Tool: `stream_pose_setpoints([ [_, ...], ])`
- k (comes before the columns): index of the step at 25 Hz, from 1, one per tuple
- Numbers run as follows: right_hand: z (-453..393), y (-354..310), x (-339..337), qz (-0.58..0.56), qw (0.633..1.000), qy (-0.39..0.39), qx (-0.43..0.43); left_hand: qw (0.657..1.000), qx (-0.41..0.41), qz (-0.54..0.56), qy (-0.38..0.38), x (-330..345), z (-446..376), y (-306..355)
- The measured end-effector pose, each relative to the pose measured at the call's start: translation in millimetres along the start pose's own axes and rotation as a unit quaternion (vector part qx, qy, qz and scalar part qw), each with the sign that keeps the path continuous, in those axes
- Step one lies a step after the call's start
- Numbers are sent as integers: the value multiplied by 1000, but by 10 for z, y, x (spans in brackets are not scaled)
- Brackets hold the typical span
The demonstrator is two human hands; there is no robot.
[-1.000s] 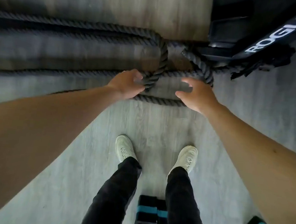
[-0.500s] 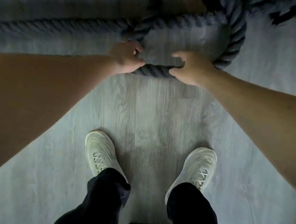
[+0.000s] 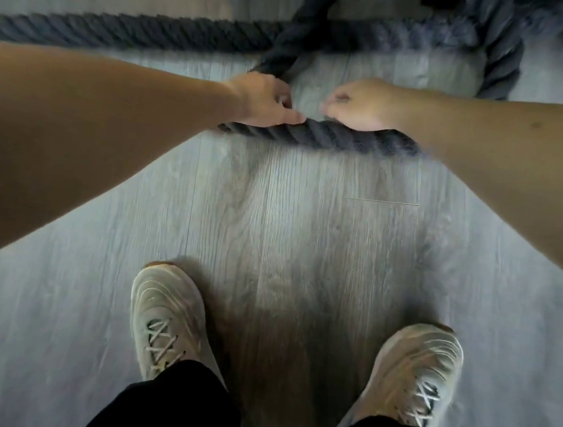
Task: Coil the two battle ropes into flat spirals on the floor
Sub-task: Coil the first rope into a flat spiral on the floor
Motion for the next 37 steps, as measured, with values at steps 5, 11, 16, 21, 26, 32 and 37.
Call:
stream_pose_setpoints([
  [5, 229, 24, 143, 31, 997, -67, -10, 995, 24, -93, -37, 65, 183, 119],
  [11, 584, 107, 532, -54, 998, -9, -32, 993, 34, -106, 25, 386, 505, 231],
  [16, 834, 191, 867, -145, 988, 45, -8, 995, 37, -80, 45, 915, 993, 301],
  [21, 821, 375, 967, -85, 988, 103, 74, 997, 57, -25, 39, 1127, 1093, 461],
  [26, 1011, 475, 1116, -76, 981, 133, 122, 995, 67, -25, 75, 1289, 1214, 524],
  [32, 1426, 445, 1389, -72, 988, 127, 40, 993, 115, 3, 14, 1487, 1295, 478],
  [37, 1265, 1548, 558, -103, 881, 313, 339, 993, 112, -20, 2, 1527, 1342, 450],
])
Point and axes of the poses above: each hand's wrist, its own z-axis away from the middle knuckle, its own x-axis out of the palm, y = z × x, the point moved 6 cm from there along -z, towards the middle knuckle, and after that the axes turned 1 degree about -z, right-handed, at the moved point
